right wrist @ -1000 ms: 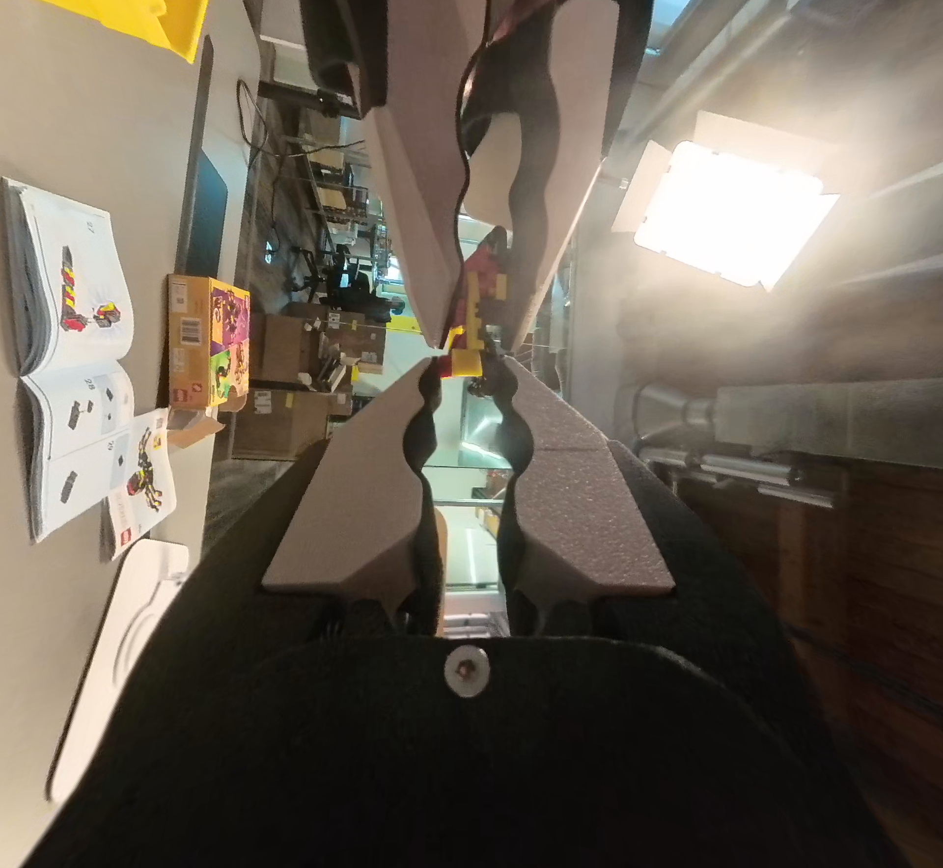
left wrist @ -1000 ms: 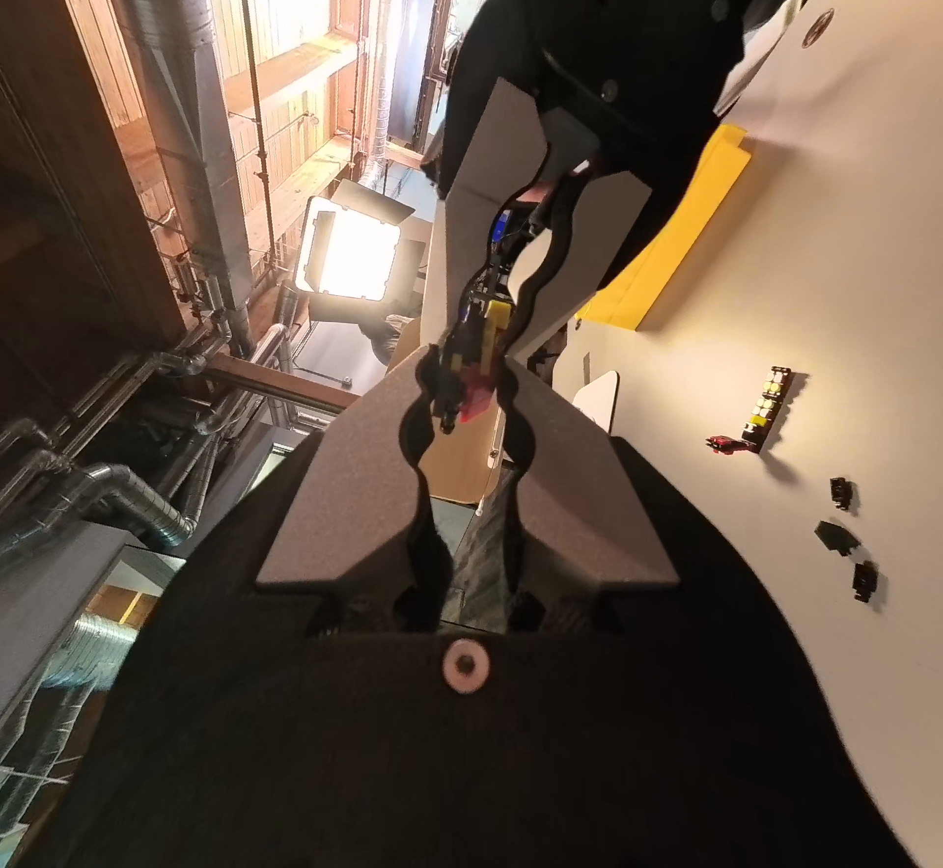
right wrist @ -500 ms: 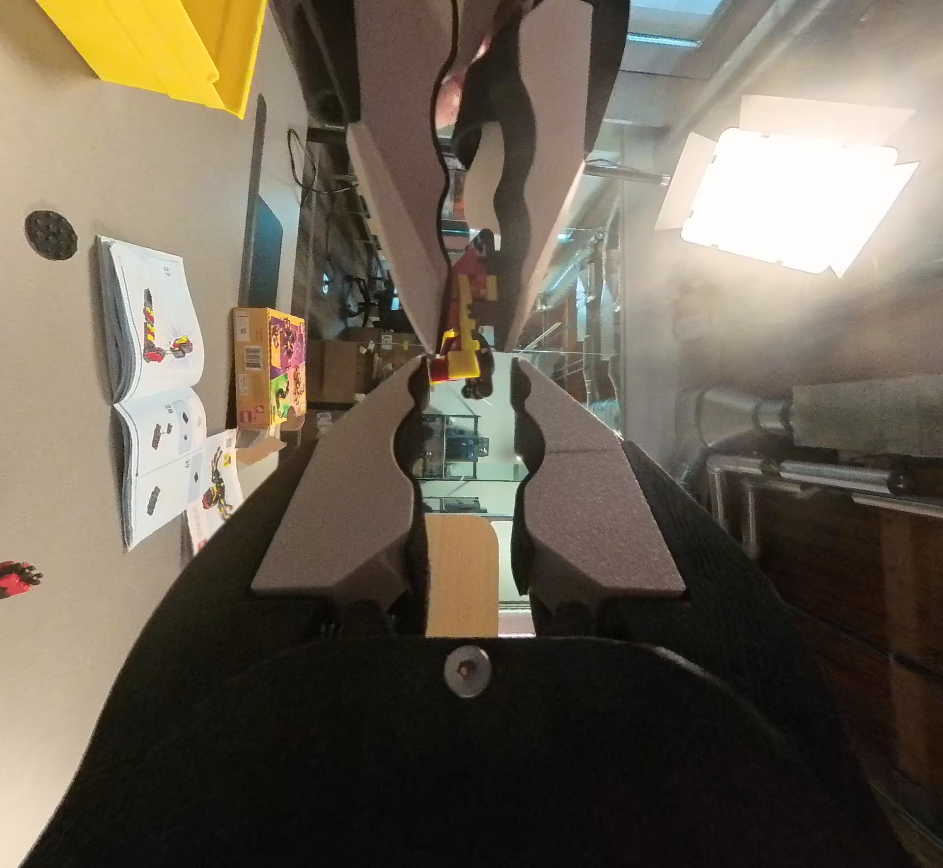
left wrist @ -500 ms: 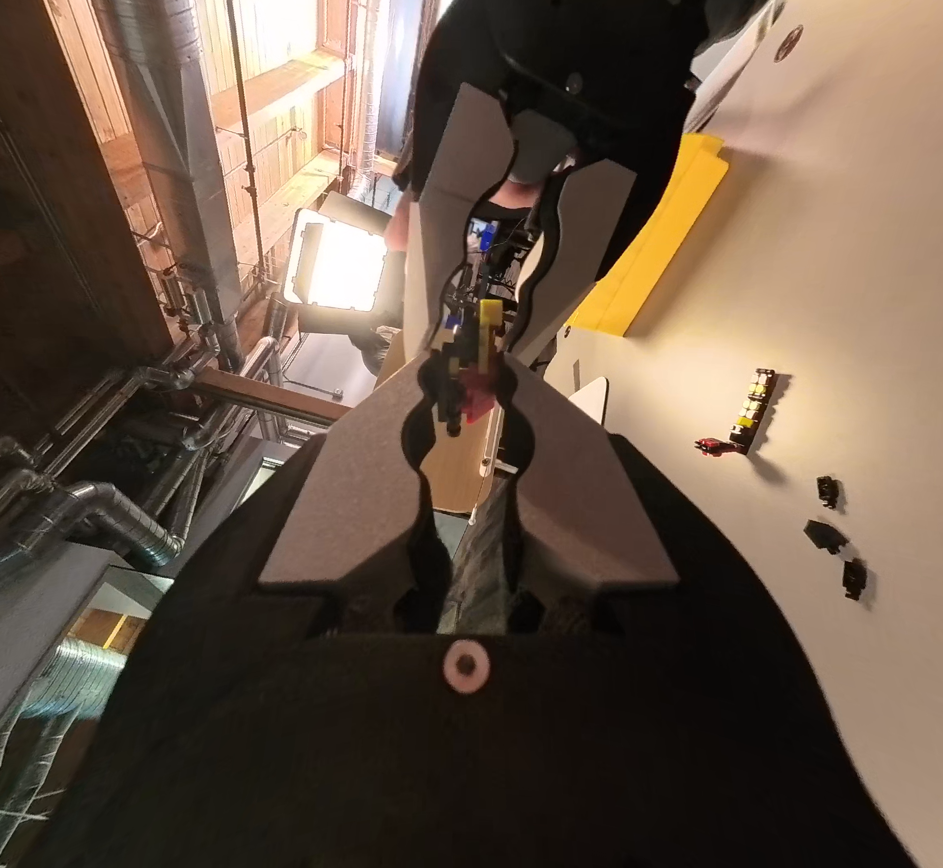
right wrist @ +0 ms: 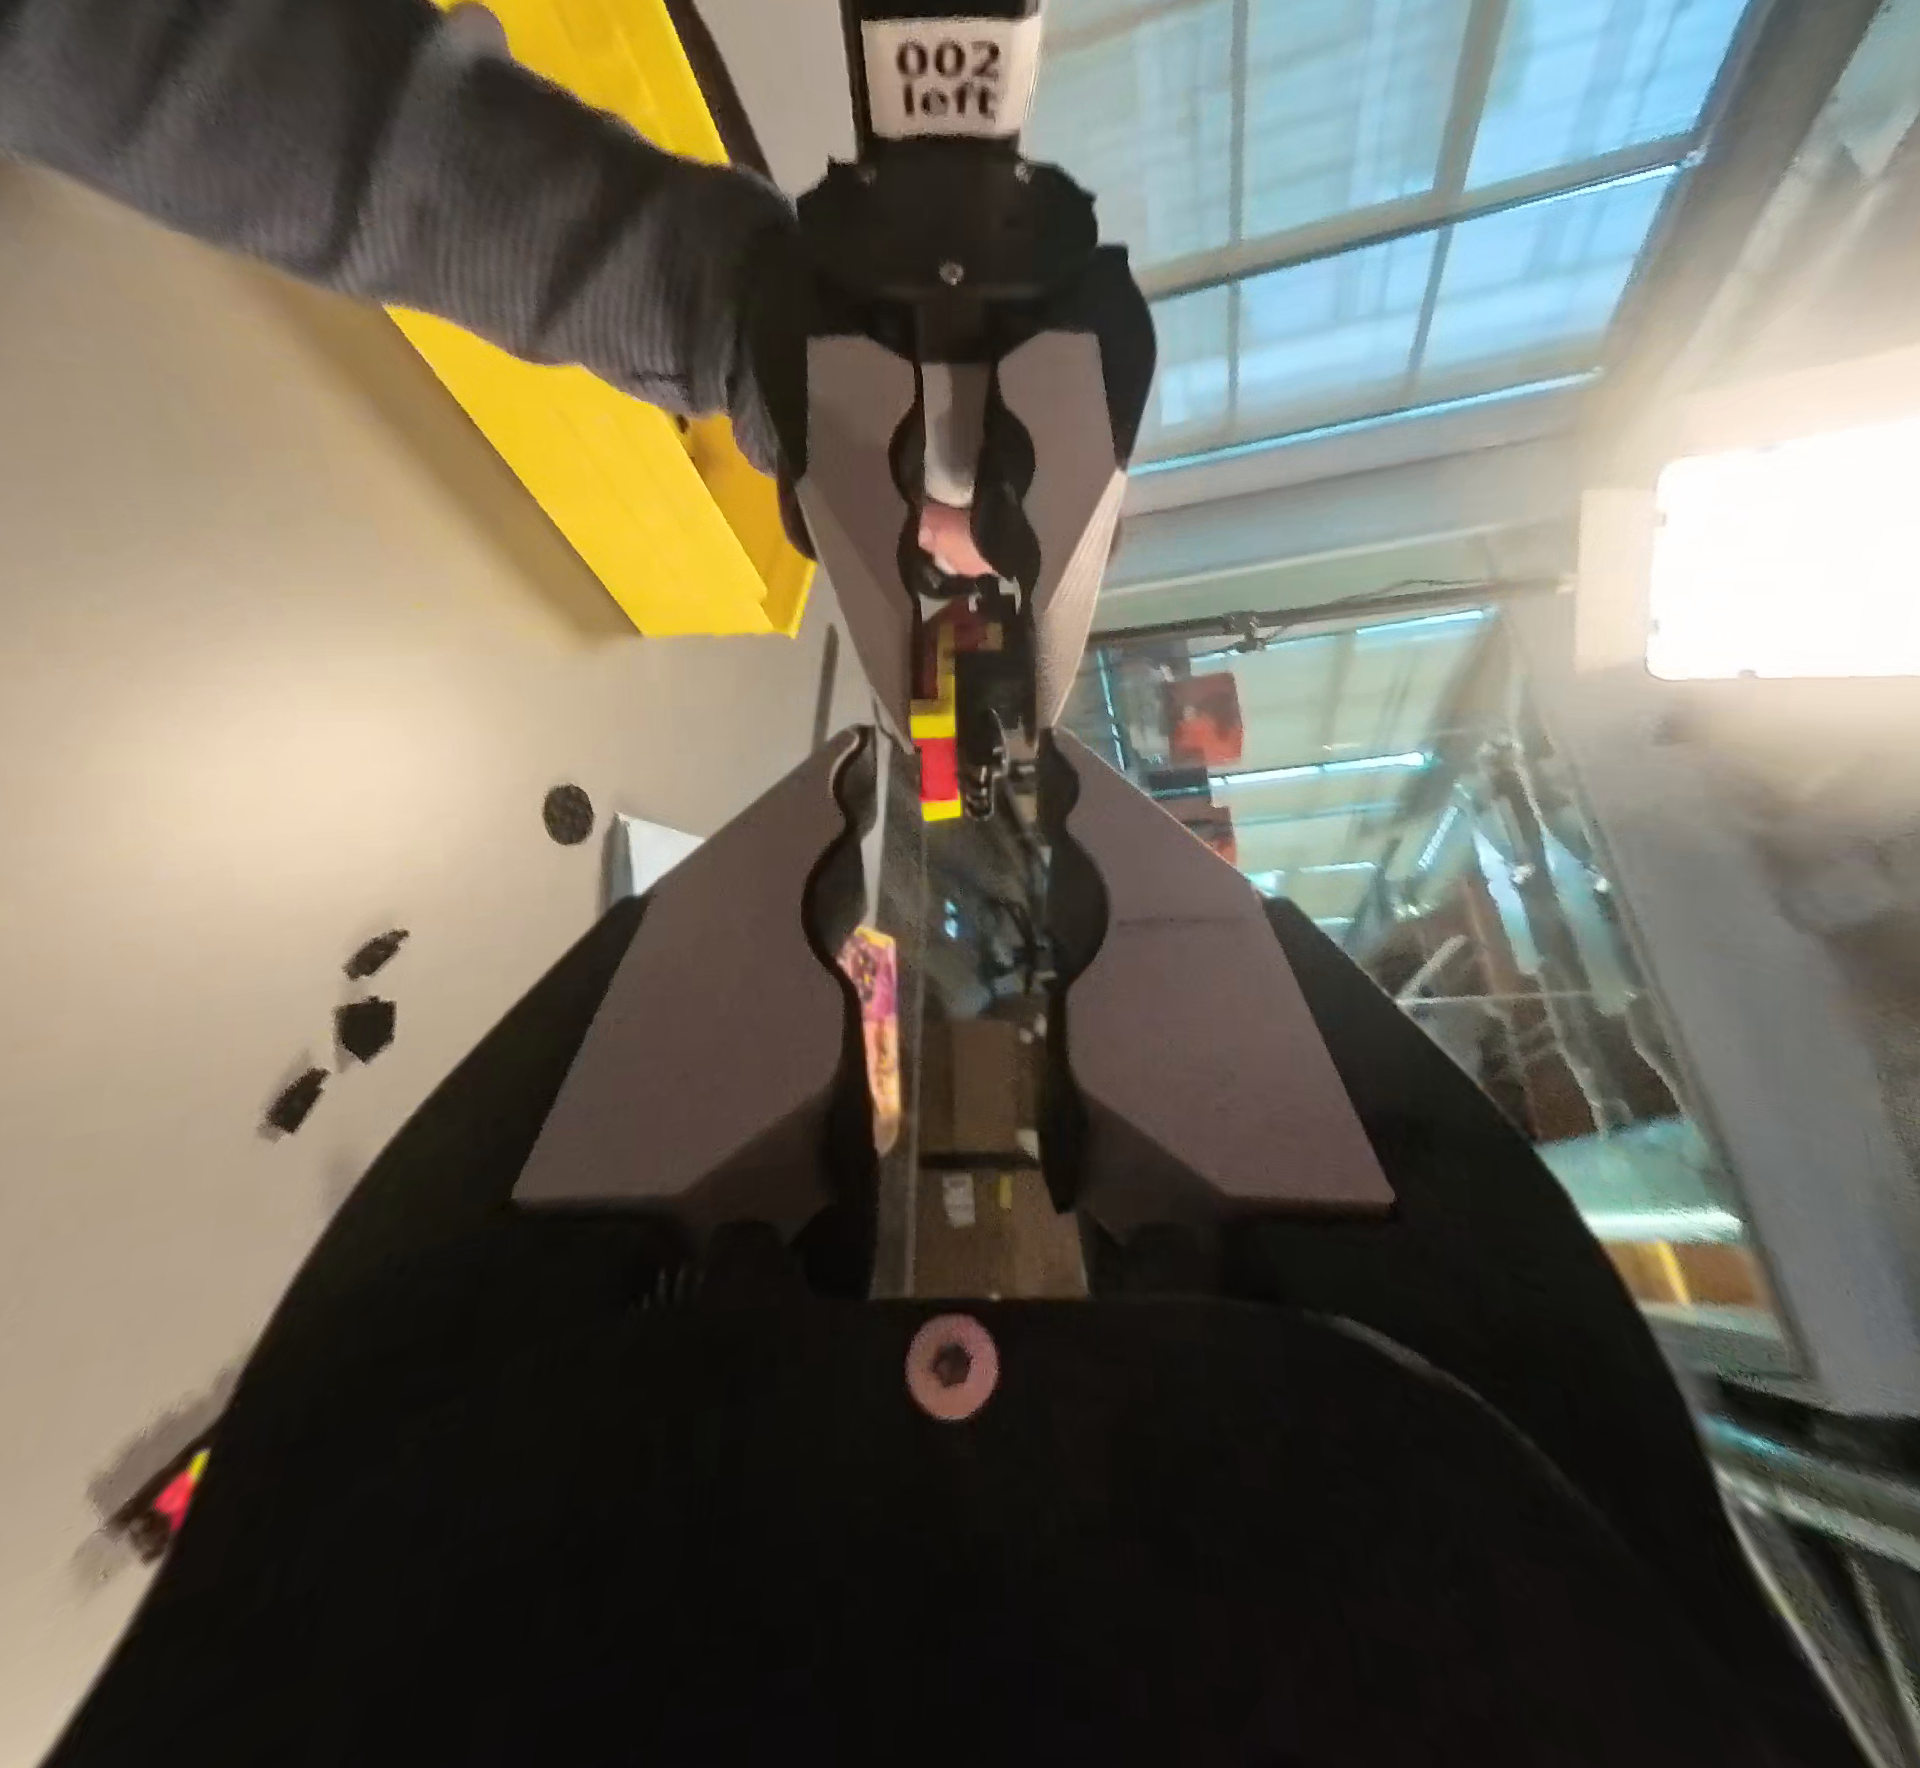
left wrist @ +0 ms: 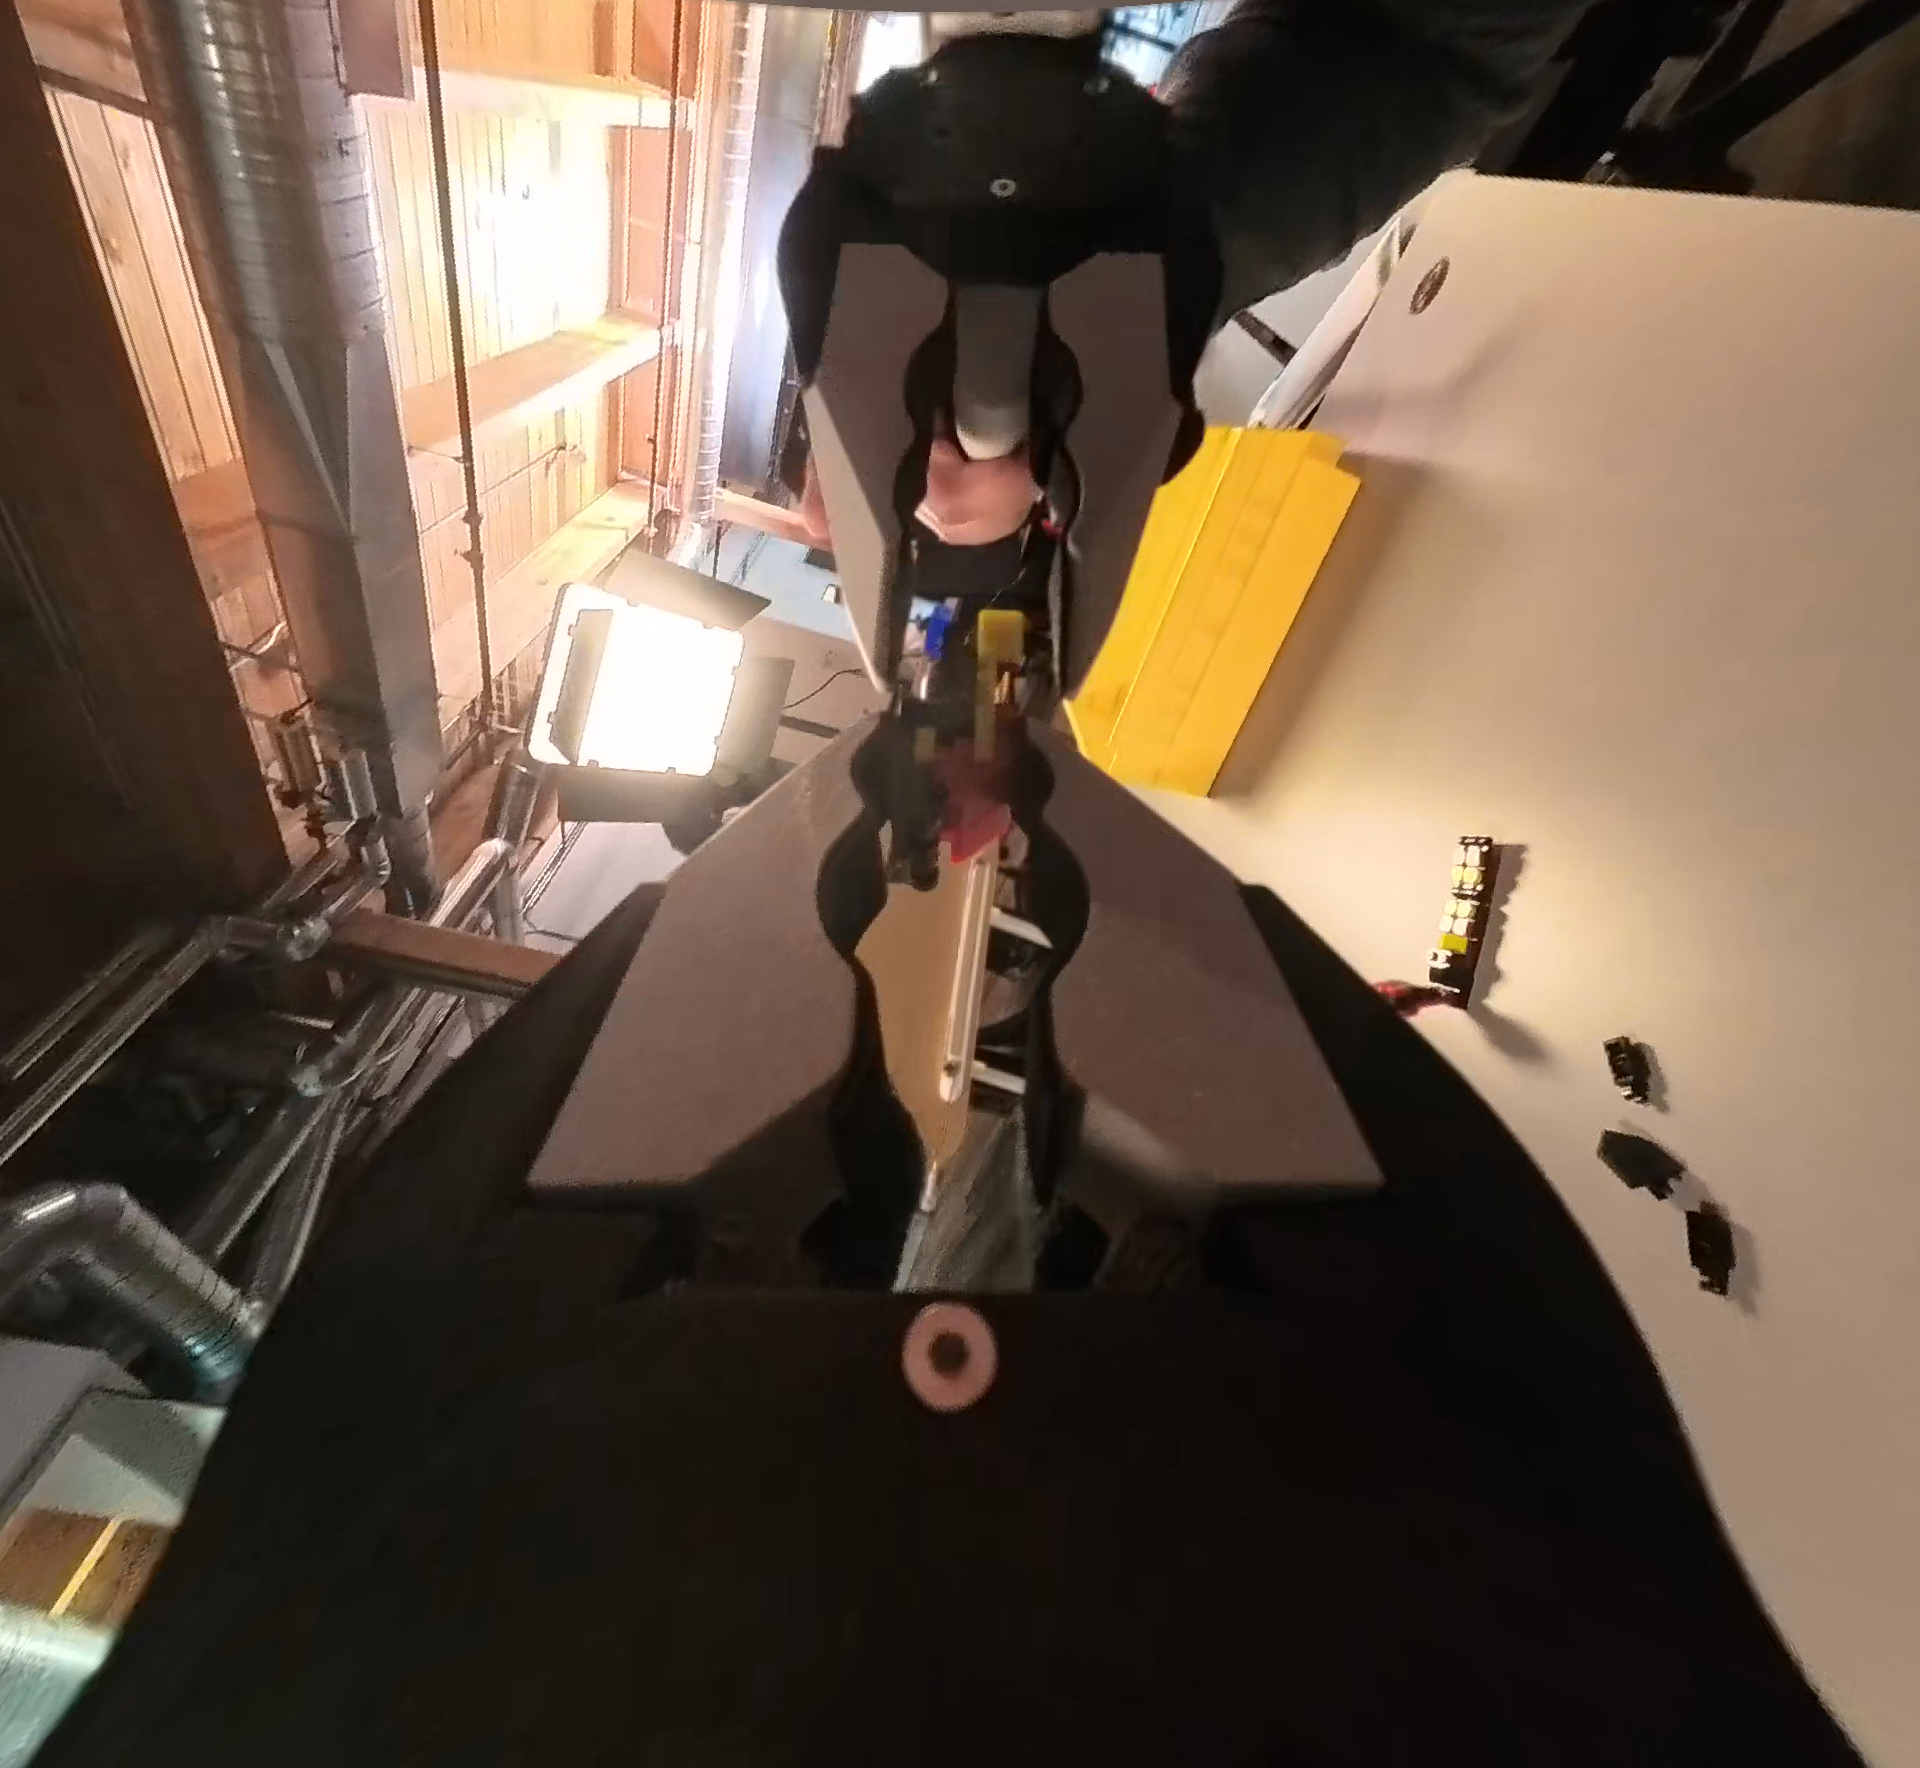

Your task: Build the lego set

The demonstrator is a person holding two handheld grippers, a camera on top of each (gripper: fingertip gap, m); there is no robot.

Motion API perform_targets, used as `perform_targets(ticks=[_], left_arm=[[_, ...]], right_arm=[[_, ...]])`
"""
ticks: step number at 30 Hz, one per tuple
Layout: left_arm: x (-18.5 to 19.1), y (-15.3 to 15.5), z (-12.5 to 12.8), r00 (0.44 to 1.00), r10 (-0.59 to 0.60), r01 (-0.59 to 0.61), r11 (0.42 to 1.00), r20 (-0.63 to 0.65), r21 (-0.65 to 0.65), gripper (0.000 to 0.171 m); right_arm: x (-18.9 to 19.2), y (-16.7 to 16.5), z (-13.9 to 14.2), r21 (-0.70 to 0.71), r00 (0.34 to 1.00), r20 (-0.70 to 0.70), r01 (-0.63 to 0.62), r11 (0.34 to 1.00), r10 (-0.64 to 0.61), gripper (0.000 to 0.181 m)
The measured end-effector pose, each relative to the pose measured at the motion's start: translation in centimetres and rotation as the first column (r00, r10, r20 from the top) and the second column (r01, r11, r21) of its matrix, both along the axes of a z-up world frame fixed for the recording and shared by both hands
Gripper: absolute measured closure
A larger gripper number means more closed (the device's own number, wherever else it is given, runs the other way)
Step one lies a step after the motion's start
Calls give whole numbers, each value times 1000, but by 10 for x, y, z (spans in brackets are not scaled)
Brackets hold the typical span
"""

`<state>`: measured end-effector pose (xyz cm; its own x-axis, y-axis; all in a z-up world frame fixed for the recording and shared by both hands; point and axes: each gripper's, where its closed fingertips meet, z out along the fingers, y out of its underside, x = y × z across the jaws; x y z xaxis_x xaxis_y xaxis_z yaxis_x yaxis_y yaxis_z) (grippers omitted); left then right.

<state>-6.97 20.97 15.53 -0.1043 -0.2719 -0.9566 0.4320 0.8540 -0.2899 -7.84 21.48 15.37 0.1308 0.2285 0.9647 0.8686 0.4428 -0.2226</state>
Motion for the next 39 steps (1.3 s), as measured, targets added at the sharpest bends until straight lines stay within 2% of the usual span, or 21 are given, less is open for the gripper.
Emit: perform_targets(ticks=[4, 10, 12, 17, 30, 39], left_arm=[[-3, -7, -2, 998, -51, 50, 999, -25, -16, 152], [-6, -10, -3, 996, -76, 75, 997, -43, -22, 152], [-6, -10, -4, 996, -74, 73, 997, -51, -20, 152], [-5, -9, -5, 996, -74, 73, 997, -55, -22, 152], [-6, -6, 0, 997, -72, 70, 996, -36, -46, 152], [-3, -8, -6, 996, -67, 65, 998, -59, -26, 152]], right_arm=[[-3, -7, 1, -32, 999, -12, -51, 998, 50, 163], [-5, -10, -4, -52, 997, 23, -72, 996, 74, 161], [-4, -8, -2, -38, 997, 29, -65, 997, 66, 167], [-4, -8, -2, -36, 996, 60, -59, 998, 61, 167], [-5, -6, 4, 72, 995, 100, -32, 997, 25, 169], [-1, -8, -1, 19, 990, 139, -26, 999, 24, 170]])
